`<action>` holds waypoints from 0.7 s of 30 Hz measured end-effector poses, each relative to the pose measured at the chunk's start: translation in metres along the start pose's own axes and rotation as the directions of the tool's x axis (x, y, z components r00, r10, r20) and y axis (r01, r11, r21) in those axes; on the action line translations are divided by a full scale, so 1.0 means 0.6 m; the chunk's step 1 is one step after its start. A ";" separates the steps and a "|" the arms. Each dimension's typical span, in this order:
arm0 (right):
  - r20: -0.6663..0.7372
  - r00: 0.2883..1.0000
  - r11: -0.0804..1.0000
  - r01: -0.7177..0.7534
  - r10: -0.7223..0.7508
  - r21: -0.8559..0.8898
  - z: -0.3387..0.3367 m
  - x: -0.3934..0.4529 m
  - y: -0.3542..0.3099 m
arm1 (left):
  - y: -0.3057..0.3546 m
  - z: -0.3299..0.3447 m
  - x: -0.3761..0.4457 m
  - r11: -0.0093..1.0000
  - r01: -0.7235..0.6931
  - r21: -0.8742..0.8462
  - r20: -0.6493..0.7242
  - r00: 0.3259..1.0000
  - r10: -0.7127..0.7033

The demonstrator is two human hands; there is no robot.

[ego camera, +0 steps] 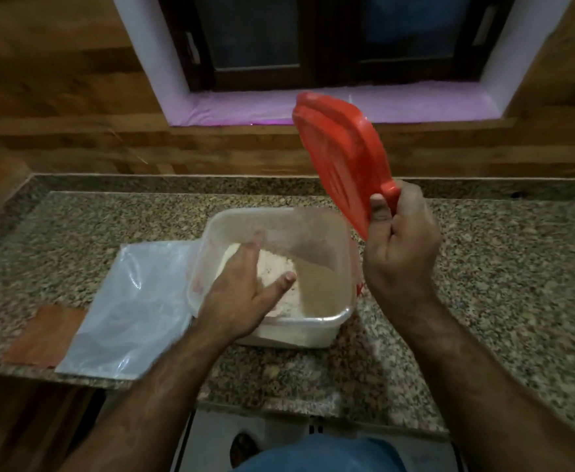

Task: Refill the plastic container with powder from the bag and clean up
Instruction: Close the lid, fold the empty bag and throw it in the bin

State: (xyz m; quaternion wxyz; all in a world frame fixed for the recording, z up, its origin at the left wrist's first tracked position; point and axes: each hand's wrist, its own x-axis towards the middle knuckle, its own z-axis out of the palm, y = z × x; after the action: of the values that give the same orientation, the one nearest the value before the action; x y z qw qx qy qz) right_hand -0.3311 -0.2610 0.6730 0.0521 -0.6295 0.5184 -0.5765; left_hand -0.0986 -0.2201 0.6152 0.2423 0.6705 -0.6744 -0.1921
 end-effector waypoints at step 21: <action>0.385 0.718 0.800 -0.414 0.580 -0.434 0.062 -0.020 0.009 | -0.084 -0.100 0.031 0.423 0.174 -0.889 -0.049 0.883 -0.466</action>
State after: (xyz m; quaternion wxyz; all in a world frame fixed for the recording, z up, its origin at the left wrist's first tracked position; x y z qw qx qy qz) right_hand -0.3031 -0.2748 0.6491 0.2377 -0.5912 0.7235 -0.2658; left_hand -0.0222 -0.2358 0.6358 0.5986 0.5936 -0.2995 -0.4468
